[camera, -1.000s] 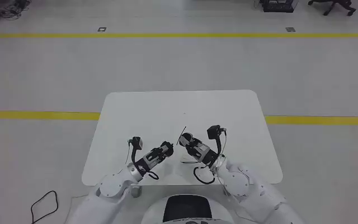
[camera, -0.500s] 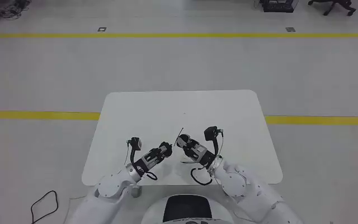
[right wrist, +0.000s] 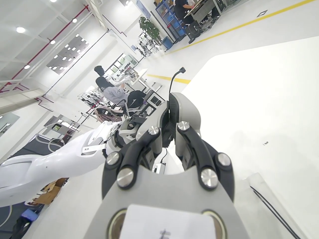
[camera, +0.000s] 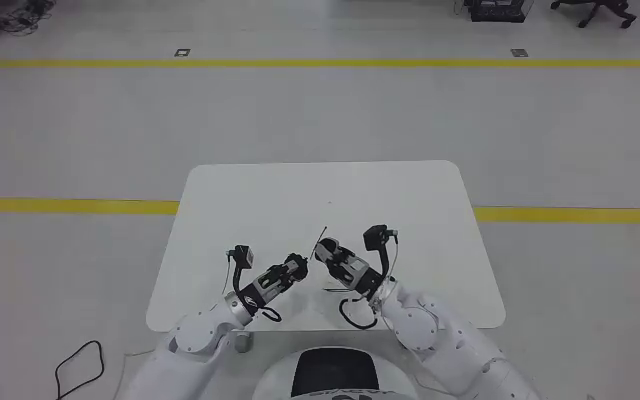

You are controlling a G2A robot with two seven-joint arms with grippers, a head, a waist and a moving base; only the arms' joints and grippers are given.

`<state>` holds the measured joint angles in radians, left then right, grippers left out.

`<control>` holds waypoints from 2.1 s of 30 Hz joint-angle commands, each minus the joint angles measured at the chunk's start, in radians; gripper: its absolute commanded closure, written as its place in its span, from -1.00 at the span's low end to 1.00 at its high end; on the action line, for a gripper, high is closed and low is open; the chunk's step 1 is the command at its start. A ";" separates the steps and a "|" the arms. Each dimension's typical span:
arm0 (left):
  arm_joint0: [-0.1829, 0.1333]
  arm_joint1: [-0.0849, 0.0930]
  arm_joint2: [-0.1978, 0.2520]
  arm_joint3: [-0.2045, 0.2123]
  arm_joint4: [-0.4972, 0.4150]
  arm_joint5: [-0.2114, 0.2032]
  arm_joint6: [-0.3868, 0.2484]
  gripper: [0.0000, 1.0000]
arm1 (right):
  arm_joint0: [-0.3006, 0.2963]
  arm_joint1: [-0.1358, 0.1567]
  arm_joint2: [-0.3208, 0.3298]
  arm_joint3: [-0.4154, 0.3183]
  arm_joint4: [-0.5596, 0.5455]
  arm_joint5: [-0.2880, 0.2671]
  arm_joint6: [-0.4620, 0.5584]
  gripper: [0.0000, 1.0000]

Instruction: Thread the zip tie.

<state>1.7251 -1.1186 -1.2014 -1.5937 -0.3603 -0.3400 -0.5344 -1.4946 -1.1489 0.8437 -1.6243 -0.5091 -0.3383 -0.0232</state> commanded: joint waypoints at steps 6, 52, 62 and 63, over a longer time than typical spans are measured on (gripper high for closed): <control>0.000 0.000 0.000 0.000 0.000 0.000 0.000 1.00 | 0.008 -0.008 0.000 0.011 -0.002 -0.002 0.001 1.00; 0.000 0.000 0.000 0.000 0.000 0.000 0.000 1.00 | -0.011 -0.035 0.031 0.006 -0.040 -0.002 0.020 1.00; 0.000 0.000 0.000 0.000 0.000 0.000 0.000 1.00 | -0.002 -0.040 0.026 0.015 -0.036 -0.002 0.035 1.00; 0.000 0.000 0.000 0.000 0.000 0.000 0.000 1.00 | -0.001 -0.040 0.025 0.017 -0.035 -0.002 0.036 1.00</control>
<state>1.7251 -1.1187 -1.2014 -1.5937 -0.3604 -0.3400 -0.5343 -1.4967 -1.1886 0.8697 -1.6090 -0.5454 -0.3400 0.0118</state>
